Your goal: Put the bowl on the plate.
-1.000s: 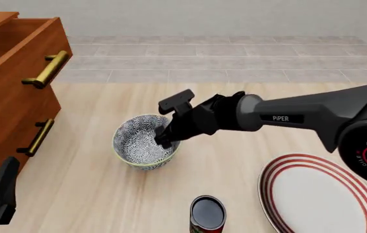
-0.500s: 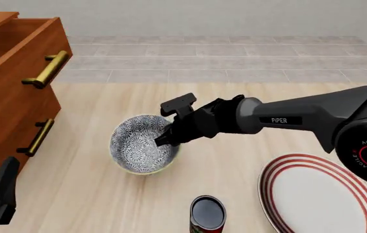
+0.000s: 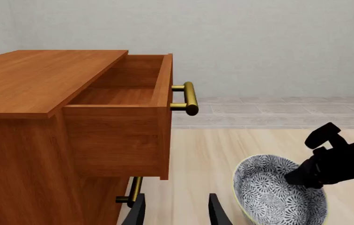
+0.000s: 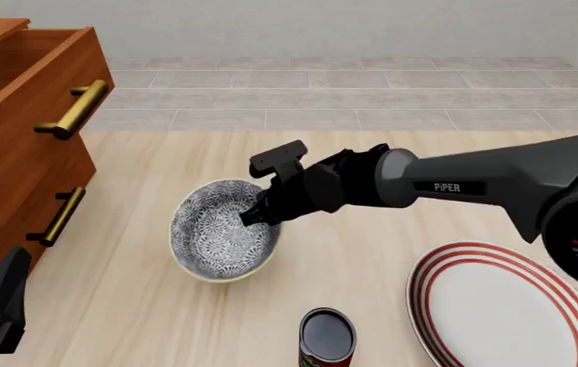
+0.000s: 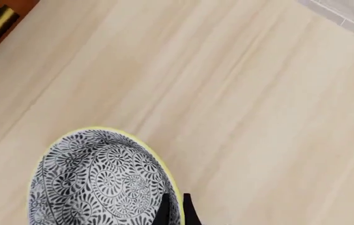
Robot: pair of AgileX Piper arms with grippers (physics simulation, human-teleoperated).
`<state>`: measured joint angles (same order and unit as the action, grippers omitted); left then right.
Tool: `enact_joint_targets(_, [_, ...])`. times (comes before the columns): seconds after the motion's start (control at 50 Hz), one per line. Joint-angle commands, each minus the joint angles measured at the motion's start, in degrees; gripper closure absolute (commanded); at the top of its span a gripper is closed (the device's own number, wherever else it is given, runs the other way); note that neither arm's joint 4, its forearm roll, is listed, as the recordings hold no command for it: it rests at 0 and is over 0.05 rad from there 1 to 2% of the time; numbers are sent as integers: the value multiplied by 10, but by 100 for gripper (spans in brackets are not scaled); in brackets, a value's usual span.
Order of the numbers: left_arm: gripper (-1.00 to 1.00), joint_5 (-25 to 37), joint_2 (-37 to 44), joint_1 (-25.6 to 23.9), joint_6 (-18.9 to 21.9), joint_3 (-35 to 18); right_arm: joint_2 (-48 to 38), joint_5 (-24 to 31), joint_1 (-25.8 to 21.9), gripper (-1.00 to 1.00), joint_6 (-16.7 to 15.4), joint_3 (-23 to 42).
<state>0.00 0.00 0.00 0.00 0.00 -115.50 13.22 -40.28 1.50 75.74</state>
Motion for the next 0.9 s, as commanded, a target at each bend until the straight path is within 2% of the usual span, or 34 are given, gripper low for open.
enact_joint_targets(0.02, [-100, 0, 0, 0, 0, 0, 21, 12, 6, 100, 6, 7])
enact_joint_targets(0.26, [-100, 0, 0, 0, 0, 0, 60, 10, -3, 100, 20, -2])
enact_joint_targets(0.3, [-100, 0, 0, 0, 0, 0, 72, -2, -11, 100, 47, -13])
enact_joint_targets(0.34, [-100, 0, 0, 0, 0, 0, 73, -2, -9, 100, 51, -14])
enact_joint_targets(0.38, [-100, 0, 0, 0, 0, 0, 87, -14, -15, 100, 85, -25])
enact_joint_targets(0.44, [-100, 0, 0, 0, 0, 0, 103, -21, -15, 100, 110, -30])
enact_joint_targets(0.66, [-100, 0, 0, 0, 0, 0, 125, -27, 1, 100, 114, -39])
enact_joint_targets(0.9, [-100, 0, 0, 0, 0, 0, 175, -43, 48, 100, 116, -81])
